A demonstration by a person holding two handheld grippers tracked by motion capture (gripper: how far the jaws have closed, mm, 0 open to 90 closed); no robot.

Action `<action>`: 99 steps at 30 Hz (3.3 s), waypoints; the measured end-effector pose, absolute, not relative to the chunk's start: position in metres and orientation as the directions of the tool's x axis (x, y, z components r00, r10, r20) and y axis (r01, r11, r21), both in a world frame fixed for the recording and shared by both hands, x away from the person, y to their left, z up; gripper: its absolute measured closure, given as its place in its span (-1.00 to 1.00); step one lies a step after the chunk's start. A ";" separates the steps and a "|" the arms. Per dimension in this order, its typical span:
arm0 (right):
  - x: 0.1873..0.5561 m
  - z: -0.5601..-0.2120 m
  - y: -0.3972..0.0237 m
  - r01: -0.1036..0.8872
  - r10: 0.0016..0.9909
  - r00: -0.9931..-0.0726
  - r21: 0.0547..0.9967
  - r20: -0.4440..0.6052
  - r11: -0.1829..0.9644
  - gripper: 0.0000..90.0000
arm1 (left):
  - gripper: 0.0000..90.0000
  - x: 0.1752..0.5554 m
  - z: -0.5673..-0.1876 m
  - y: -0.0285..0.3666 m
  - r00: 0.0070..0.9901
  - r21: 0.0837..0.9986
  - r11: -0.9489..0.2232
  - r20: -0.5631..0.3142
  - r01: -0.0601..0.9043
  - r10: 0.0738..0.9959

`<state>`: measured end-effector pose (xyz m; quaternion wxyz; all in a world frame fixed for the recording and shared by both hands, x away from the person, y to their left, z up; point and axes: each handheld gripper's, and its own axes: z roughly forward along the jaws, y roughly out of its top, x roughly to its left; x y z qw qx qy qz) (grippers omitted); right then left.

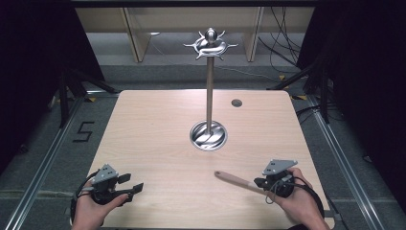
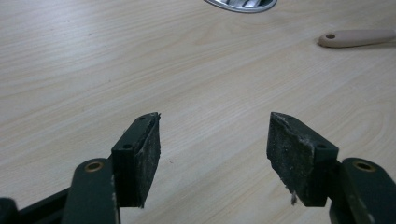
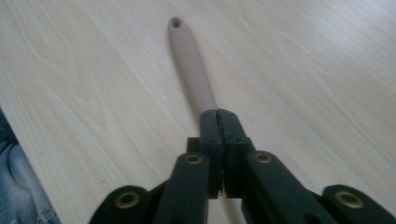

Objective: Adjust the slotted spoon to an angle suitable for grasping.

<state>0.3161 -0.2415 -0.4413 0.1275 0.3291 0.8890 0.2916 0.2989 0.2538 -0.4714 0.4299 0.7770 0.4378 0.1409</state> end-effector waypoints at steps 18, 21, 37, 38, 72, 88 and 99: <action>0.344 -0.433 -0.242 0.625 0.690 -0.723 0.392 -0.035 0.674 1.00 | -0.23 0.298 -0.470 0.252 0.603 0.764 -0.306 -0.133 0.568 0.786; 0.352 -0.433 -0.255 0.673 0.732 -0.680 0.362 -0.043 0.645 1.00 | -0.23 0.298 -0.473 0.248 0.590 0.785 -0.263 -0.156 0.560 0.792; 0.363 -0.469 -0.171 0.540 0.546 -0.837 0.219 0.037 0.813 1.00 | -0.23 0.297 -0.471 0.252 0.599 0.769 -0.289 -0.148 0.570 0.787; 0.368 -0.472 -0.165 0.544 0.550 -0.835 0.203 0.034 0.814 1.00 | -0.23 0.298 -0.472 0.251 0.599 0.775 -0.283 -0.149 0.565 0.787; 0.395 -0.462 -0.175 0.636 0.657 -0.753 0.283 0.023 0.718 0.96 | -0.23 0.298 -0.472 0.248 0.585 0.779 -0.257 -0.168 0.572 0.793; 0.392 -0.444 -0.208 0.665 0.692 -0.722 0.248 -0.031 0.705 0.22 | -0.23 0.299 -0.473 0.247 0.599 0.781 -0.265 -0.169 0.566 0.783; 0.405 -0.452 -0.209 0.637 0.648 -0.761 0.157 -0.028 0.755 0.02 | -0.23 0.299 -0.473 0.247 0.595 0.782 -0.255 -0.177 0.568 0.784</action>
